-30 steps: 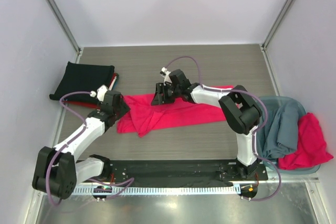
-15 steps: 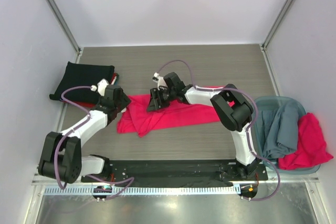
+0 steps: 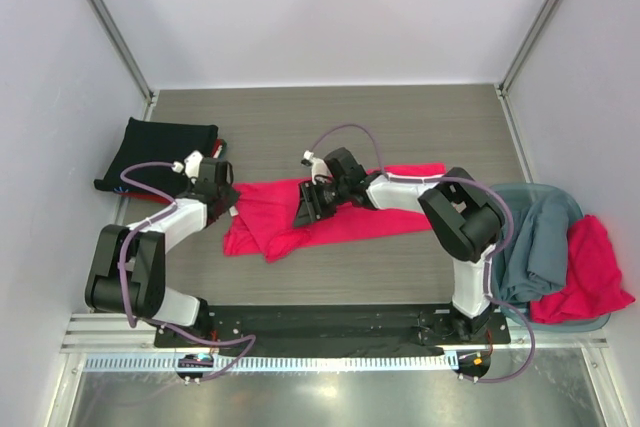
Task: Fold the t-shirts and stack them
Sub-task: Fold the tshirt
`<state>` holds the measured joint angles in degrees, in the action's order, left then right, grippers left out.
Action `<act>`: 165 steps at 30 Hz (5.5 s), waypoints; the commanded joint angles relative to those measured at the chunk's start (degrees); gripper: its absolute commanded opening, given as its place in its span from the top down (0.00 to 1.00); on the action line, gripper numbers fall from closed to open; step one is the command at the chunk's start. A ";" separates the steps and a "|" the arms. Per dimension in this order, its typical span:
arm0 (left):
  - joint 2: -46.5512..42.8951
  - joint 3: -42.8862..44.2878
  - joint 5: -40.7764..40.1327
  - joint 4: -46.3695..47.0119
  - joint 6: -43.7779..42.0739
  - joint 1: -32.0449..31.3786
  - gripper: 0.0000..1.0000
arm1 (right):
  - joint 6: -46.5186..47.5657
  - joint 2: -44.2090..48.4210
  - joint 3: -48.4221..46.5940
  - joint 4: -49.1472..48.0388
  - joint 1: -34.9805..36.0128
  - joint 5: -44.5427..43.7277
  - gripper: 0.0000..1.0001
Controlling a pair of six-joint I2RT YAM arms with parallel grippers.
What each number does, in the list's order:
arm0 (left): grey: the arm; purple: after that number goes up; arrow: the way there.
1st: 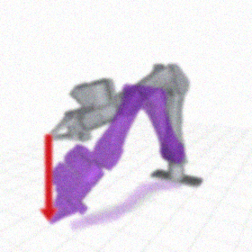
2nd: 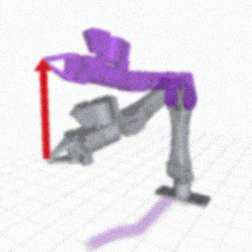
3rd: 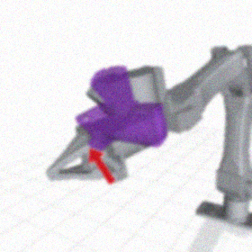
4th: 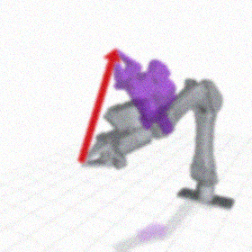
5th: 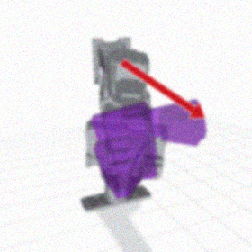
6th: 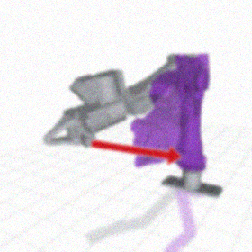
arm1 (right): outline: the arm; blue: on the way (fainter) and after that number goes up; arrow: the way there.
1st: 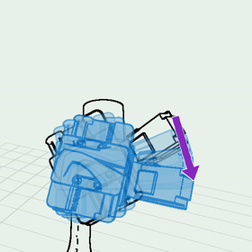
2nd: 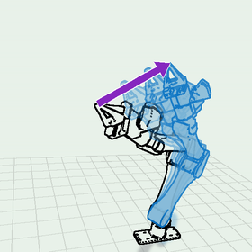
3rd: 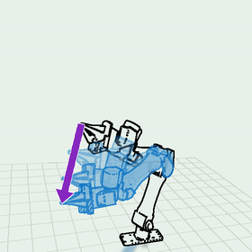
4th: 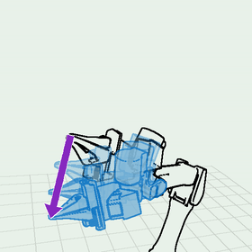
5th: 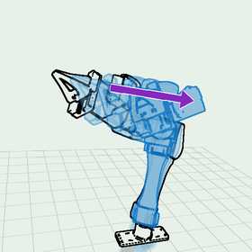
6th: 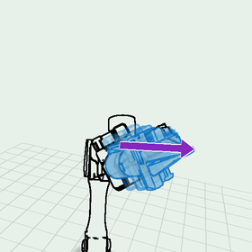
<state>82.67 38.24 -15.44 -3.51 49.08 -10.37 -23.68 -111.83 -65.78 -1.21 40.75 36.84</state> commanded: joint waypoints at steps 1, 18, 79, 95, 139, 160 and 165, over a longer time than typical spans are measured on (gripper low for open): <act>-0.76 0.43 -2.14 0.17 -1.35 1.75 1.00 | 1.80 5.65 2.75 -0.28 0.21 1.83 0.51; -5.32 -1.50 1.38 -0.27 -3.46 2.46 0.84 | -0.48 10.94 2.51 3.50 1.87 -4.48 0.51; 7.15 2.89 14.04 0.96 -4.34 0.97 0.58 | 1.62 -5.67 -15.05 -2.04 6.88 4.63 0.47; 7.59 2.98 13.68 1.22 -4.52 1.05 0.59 | 3.38 -15.26 -15.88 -3.36 6.97 16.07 0.46; -0.32 -0.36 13.42 3.16 -5.05 -0.09 0.60 | -5.58 5.92 -0.58 12.82 6.71 -33.77 0.62; 0.38 -0.10 13.07 3.16 -5.22 -0.44 0.61 | -6.47 7.94 2.76 10.70 6.80 -28.14 0.77; 0.91 0.17 13.16 2.81 -5.22 -0.44 0.61 | -5.85 9.26 3.29 13.16 6.62 -29.11 0.91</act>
<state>83.13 37.71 -1.48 -1.13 44.56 -10.50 -30.09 -105.65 -62.83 11.05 47.18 8.16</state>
